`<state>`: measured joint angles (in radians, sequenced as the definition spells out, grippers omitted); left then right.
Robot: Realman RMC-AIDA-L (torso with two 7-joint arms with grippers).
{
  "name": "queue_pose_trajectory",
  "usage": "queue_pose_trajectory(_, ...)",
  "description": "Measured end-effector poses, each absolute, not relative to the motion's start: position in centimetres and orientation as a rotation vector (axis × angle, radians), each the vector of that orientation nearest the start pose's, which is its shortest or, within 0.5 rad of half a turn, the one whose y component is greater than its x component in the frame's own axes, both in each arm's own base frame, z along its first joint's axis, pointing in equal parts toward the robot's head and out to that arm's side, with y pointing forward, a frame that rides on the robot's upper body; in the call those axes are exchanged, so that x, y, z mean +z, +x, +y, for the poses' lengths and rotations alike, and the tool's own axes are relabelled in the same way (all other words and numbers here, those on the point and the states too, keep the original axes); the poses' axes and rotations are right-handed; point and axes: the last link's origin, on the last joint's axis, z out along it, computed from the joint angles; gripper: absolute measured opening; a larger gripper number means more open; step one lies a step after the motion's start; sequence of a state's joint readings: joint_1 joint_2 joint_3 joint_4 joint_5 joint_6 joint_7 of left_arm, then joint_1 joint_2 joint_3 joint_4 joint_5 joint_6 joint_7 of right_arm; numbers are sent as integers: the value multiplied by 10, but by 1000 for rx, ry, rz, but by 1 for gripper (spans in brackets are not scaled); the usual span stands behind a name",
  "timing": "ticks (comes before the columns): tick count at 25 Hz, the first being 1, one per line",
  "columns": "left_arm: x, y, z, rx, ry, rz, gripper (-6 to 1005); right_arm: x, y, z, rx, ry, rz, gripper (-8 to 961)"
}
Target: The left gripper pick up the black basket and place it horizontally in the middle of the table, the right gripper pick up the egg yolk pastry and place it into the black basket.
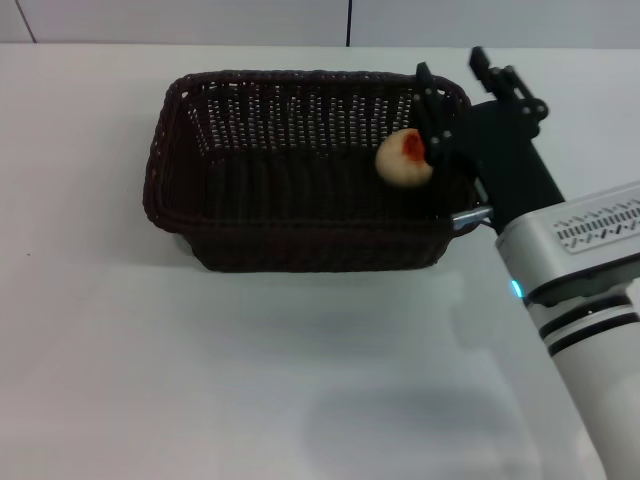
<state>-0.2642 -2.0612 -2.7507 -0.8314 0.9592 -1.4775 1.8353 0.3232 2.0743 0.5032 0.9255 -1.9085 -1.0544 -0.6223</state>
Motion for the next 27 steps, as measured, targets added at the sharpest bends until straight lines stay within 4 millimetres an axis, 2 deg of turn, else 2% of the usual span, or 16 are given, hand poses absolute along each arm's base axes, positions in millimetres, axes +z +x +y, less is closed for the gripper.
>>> queue_pose_trajectory(3, 217, -317, 283, -1332, -1388, -345, 267, -83, 185, 296, 776, -1673, 371, 386)
queue_pose_trajectory(5, 217, -317, 283, -1333, -1388, -345, 267, -78, 190, 297, 769, -1639, 379, 543)
queue_pose_trajectory(8, 215, -319, 280, -1333, -1388, -357, 267, -60, 206, 294, 713, -1520, 364, 543)
queue_pose_trajectory(9, 215, -319, 280, -1333, -1388, -357, 267, -60, 206, 294, 713, -1520, 364, 544)
queue_pose_trajectory(12, 210, -323, 278, -1342, -1388, -379, 267, -43, 219, 288, 668, -1403, 348, 544)
queue_pose_trajectory(13, 207, -325, 277, -1343, -1387, -393, 267, -31, 229, 282, 651, -1326, 357, 544)
queue_pose_trajectory(14, 207, -325, 277, -1343, -1387, -393, 267, -31, 229, 282, 651, -1326, 357, 544)
queue_pose_trajectory(17, 201, -329, 276, -1332, -1403, -421, 267, -11, 247, 273, 615, -1208, 367, 544)
queue_pose_trajectory(25, 166, -345, 278, -1271, -1441, -518, 267, 8, 265, 266, 572, -1091, 346, 543)
queue_pose_trajectory(27, 148, -353, 276, -1226, -1432, -538, 267, 15, 273, 267, 549, -1061, 338, 543)
